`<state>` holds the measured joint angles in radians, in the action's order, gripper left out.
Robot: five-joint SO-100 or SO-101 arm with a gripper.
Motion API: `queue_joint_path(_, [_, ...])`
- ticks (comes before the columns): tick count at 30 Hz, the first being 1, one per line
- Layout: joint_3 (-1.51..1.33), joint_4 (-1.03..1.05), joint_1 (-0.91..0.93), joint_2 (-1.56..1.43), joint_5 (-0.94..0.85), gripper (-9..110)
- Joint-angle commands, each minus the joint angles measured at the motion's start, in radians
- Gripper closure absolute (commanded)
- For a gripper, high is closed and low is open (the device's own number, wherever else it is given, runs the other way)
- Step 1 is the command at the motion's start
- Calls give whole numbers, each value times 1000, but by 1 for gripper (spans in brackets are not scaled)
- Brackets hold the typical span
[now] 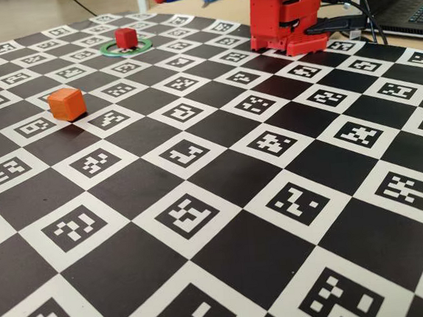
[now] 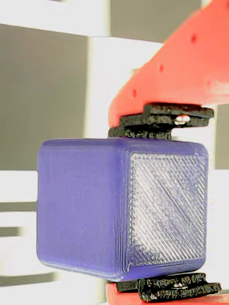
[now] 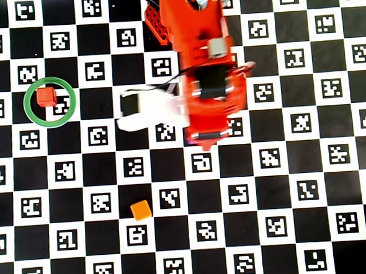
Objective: Grab the red cube then put it in the green circle then put the blue cube on top and finally the orange cube on top
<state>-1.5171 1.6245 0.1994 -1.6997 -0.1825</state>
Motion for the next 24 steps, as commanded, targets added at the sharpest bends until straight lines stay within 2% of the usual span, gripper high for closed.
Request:
queue_joint_path(1, [100, 12, 155, -15, -153, 90])
queue_joint_path(7, [183, 63, 354, 26, -434, 91])
queue_joint_path(15, [313, 84, 604, 152, -680, 91])
queue_joint_path(24, [414, 109, 773, 233, -879, 91])
